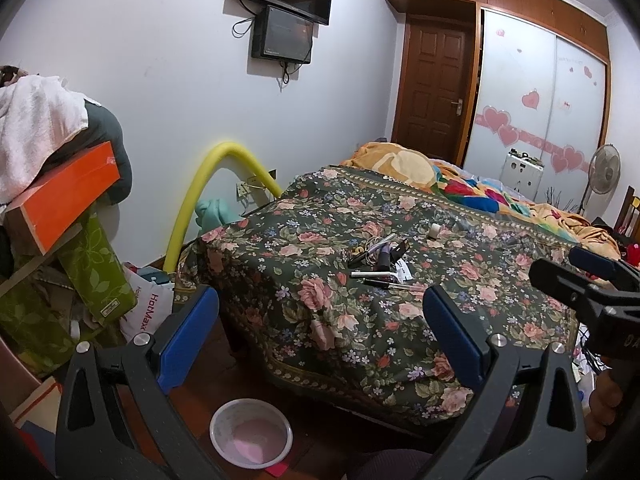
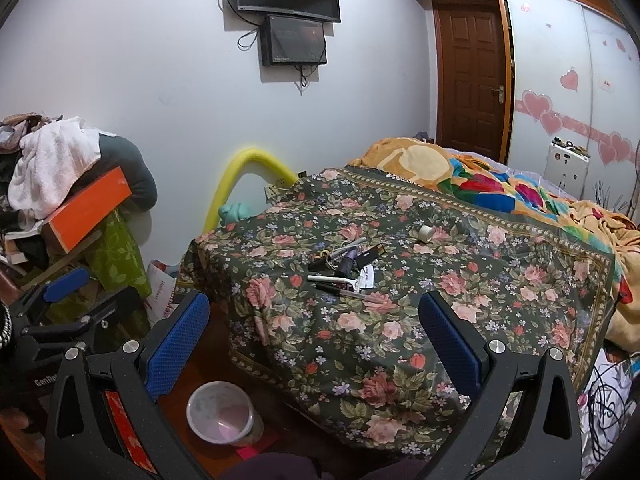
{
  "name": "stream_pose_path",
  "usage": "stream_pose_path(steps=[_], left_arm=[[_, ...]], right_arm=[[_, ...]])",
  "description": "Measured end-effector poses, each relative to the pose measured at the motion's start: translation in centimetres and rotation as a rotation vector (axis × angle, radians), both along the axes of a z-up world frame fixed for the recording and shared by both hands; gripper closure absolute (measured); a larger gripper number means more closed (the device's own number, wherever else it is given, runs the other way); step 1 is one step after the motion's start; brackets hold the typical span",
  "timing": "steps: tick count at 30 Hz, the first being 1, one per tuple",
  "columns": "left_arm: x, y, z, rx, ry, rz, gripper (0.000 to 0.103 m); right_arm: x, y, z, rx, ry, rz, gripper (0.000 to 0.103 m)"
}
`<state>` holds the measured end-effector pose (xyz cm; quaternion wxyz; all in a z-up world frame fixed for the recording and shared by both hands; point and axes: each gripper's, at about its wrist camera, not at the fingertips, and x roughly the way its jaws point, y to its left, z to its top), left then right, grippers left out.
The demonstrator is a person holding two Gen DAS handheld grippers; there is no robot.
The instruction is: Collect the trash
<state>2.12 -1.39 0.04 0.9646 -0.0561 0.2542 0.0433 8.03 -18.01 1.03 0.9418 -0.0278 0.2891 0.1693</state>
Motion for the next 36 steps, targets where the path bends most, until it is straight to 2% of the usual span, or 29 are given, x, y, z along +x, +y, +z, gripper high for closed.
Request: stream_pose_path(steps=[9, 19, 25, 30, 36], left_arm=[[5.0, -1.5, -1.8, -0.019, 0.061, -0.031, 0.001], [14.1, -4.3, -6.6, -0.045, 0.204, -0.054, 0.001], [19.2, -5.3, -9.9, -0.051, 0.28, -0.059, 0.002], [23.1, -5.6, -13.1, -0.076, 0.342, -0.047, 0.019], [25.8, -5.0, -16.0, -0.105, 0.382, -0.025, 0.033]], right_arm=[[4.8, -2.8, -3.2, -0.046, 0.085, -0.016, 0.0], [12.3, -5.2, -7.5, -0.1, 0.179, -0.033, 0.003], [16.6, -5.1, -10.6, -0.113, 0.248, 0.006, 0.017], [20.3, -4.6, -13.4, -0.076, 0.333, 0.045, 0.034], [24.6, -2.4, -16.2, -0.027, 0.425, 0.137, 0.052]])
